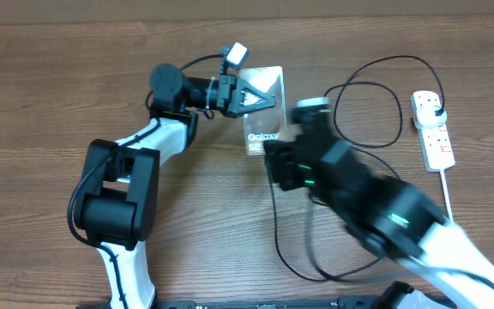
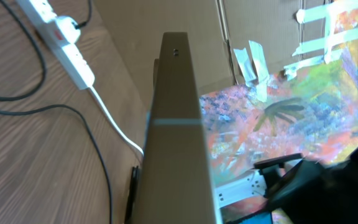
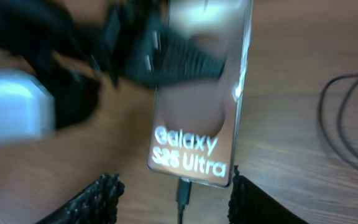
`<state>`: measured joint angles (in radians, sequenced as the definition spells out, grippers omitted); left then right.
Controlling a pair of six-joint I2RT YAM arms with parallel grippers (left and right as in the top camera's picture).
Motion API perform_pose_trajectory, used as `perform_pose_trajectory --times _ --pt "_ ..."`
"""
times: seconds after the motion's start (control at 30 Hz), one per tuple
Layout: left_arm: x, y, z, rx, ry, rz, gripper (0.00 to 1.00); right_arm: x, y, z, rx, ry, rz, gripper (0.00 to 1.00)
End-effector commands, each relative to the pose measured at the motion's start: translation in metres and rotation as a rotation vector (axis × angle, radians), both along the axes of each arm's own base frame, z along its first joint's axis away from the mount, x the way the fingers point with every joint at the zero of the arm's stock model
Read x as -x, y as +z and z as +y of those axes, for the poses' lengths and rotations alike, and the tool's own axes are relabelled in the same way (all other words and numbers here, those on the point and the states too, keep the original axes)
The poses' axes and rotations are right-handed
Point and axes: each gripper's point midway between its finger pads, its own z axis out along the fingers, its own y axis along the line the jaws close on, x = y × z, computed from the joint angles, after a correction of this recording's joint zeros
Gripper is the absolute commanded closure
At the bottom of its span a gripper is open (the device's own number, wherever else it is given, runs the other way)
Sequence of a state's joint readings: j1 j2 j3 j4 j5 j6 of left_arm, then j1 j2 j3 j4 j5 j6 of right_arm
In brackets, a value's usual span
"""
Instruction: Plug charger to phone and switch on socket
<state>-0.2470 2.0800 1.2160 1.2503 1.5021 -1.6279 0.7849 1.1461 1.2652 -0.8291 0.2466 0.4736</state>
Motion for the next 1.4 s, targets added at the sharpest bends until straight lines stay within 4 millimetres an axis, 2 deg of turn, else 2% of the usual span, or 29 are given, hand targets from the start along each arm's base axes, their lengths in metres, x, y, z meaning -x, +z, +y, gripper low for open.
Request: perform_pose_trajectory --times 0.0,0.1,0.17,0.27,0.37,0.47,0.63,0.73,0.83,0.93,1.03,1.13,1.3,1.37 --pt "-0.004 0.038 -0.028 0.070 0.030 -0.090 0.96 0.013 0.057 -0.042 -0.121 -0.089 -0.119 0.34" --pt "-0.007 0.057 -0.054 0.089 0.024 -0.155 0.96 0.030 0.079 -0.085 -0.149 -0.177 -0.191 0.31" --pt "-0.014 0.059 -0.069 0.074 0.038 -0.183 0.96 0.040 0.086 -0.106 -0.152 -0.223 -0.222 0.29" --pt "-0.030 0.044 -0.088 -0.022 0.096 -0.172 0.96 0.058 0.092 -0.128 -0.162 -0.256 -0.250 0.28" --pt "-0.039 0.013 -0.091 -0.190 0.155 -0.174 0.96 0.068 0.093 -0.136 -0.170 -0.258 -0.258 0.27" --pt "-0.031 -0.015 -0.079 -0.293 0.126 -0.172 0.96 0.069 0.090 -0.137 -0.160 -0.258 -0.249 0.26" --pt "-0.024 -0.081 -0.029 -0.495 0.102 -0.107 0.96 0.064 0.085 -0.133 -0.149 -0.258 -0.238 0.25" --pt "-0.023 -0.119 -0.009 -0.565 0.075 -0.071 0.96 0.059 0.080 -0.129 -0.145 -0.259 -0.229 0.25" --pt "-0.019 -0.152 -0.005 -0.587 0.036 -0.044 0.96 0.055 0.076 -0.126 -0.136 -0.262 -0.212 0.25" --pt "-0.015 -0.177 -0.009 -0.603 0.008 -0.017 0.96 0.050 0.071 -0.122 -0.118 -0.262 -0.194 0.25" --pt "-0.014 -0.194 -0.011 -0.624 0.007 0.011 0.96 0.046 0.067 -0.119 -0.103 -0.261 -0.179 0.25" --pt "-0.024 -0.211 -0.005 -0.714 0.069 0.061 0.96 0.041 0.061 -0.115 -0.086 -0.261 -0.161 0.25" --pt "-0.029 -0.211 -0.006 -0.715 0.094 0.075 0.96 0.031 0.052 -0.108 -0.057 -0.261 -0.133 0.24" --pt "-0.028 -0.212 -0.006 -0.720 0.096 0.092 0.92 0.026 0.049 -0.104 -0.049 -0.262 -0.125 0.21"
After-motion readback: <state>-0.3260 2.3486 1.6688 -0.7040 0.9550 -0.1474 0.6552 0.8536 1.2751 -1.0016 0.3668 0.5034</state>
